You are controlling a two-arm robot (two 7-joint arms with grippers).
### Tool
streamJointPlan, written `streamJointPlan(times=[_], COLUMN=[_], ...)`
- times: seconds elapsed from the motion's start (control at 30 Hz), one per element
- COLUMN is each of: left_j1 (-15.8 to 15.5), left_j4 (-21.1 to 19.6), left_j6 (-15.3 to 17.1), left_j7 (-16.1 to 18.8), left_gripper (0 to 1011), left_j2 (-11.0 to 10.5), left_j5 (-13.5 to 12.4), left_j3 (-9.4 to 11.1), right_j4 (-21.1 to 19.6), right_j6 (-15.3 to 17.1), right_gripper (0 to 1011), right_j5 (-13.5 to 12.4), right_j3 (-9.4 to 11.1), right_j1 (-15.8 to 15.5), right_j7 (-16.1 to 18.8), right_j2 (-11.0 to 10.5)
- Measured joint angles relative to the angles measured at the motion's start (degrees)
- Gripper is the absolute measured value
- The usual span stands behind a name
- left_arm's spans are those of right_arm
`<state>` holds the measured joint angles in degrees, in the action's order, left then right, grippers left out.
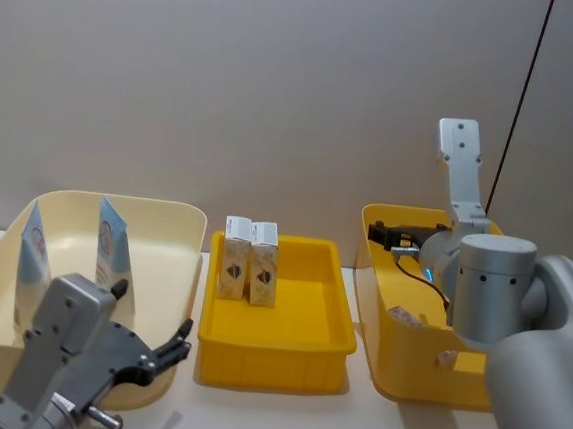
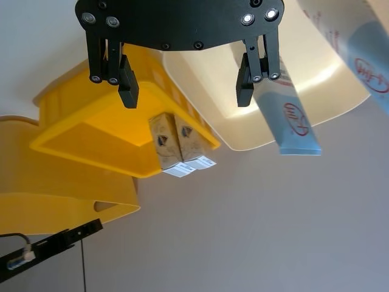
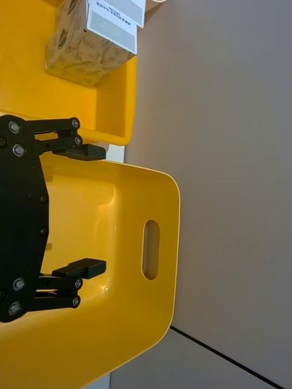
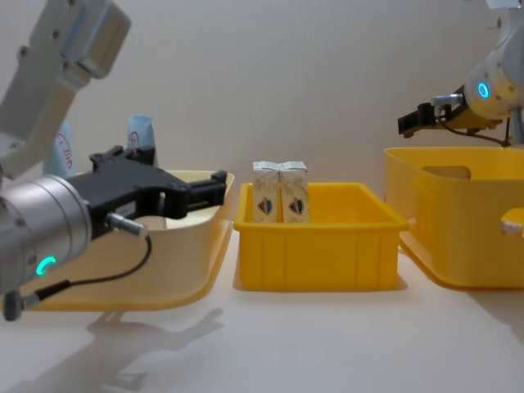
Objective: Bimanual collaborative sorting of washing and personal care products
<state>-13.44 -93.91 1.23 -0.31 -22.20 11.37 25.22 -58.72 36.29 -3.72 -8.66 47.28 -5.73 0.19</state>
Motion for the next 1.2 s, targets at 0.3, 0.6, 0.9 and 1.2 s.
streamJointPlan(times=[0.3, 0.6, 0.9, 1.2], left_j1=[-0.57, -0.2, 2.62, 5.33], left_j4=[-0.88, -1.65, -3.91, -5.65], left_j6=[1.59, 1.59, -0.5, -2.12], left_j7=[0.69, 1.64, 4.36, 5.75], left_gripper=[1003, 1003, 1003, 1003], left_j2=[-0.52, -0.86, -2.03, -3.35], left_j5=[0.05, -0.18, -2.59, -3.38], left_j3=[-2.25, -3.99, -6.26, -8.79], right_j4=[0.0, 0.0, 0.0, 0.0], right_j6=[0.0, 0.0, 0.0, 0.0], right_gripper=[1001, 1001, 1001, 1001], right_j5=[0.0, 0.01, 0.0, 0.01], right_j3=[0.0, 0.0, 0.0, 0.0], right_j1=[0.0, 0.0, -0.01, -0.01], right_j7=[0.0, 0.0, 0.0, 0.01], right_j2=[0.0, -0.01, -0.01, -0.01])
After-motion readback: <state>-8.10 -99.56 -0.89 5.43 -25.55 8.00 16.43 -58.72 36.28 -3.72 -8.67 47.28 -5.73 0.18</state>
